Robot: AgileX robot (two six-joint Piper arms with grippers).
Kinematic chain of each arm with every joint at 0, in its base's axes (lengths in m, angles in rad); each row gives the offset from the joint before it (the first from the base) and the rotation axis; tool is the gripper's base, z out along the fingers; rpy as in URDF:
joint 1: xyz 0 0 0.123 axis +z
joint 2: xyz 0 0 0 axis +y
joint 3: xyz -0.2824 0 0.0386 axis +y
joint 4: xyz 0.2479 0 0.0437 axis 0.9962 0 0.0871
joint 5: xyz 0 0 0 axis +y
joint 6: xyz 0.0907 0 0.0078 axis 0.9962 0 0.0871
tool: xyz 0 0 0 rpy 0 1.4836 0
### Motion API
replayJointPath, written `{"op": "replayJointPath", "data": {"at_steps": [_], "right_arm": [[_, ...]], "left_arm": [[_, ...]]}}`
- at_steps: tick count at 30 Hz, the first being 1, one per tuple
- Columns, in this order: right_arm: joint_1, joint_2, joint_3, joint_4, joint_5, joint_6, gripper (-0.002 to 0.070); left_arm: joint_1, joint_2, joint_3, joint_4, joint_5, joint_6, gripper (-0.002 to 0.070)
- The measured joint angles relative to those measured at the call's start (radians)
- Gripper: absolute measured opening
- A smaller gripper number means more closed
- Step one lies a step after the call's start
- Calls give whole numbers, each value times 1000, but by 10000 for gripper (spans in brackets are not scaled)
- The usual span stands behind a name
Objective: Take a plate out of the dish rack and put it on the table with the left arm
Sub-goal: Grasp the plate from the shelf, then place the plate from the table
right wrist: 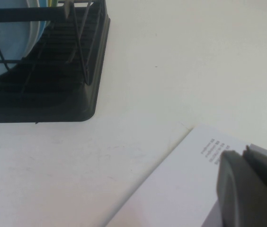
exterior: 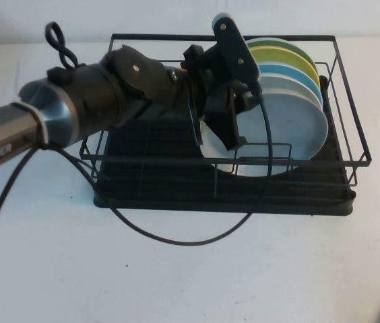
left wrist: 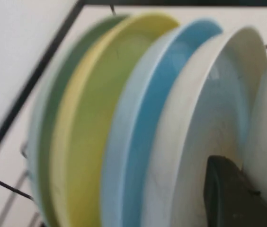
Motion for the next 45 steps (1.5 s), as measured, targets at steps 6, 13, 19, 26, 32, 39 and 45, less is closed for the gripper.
{"op": "replayJointPath", "data": {"at_steps": [6,13,19,26,32,39,45], "right_arm": [[0,0,0,0,0,0,-18],[0,0,0,0,0,0,-18],[0,0,0,0,0,0,-18],[0,0,0,0,0,0,-18],[0,0,0,0,0,0,-18],[0,0,0,0,0,0,-18],[0,0,0,0,0,0,-18]], "left_arm": [[0,-160,0,-9,17,38,70],[12,-419,-4,-31,136,-296,69],[147,-555,20,52,558,-799,69],[241,-555,314,-15,735,-860,69],[242,-551,671,-122,417,-832,68],[242,-450,820,-383,185,-628,68],[242,-328,821,-608,152,-423,130]]}}
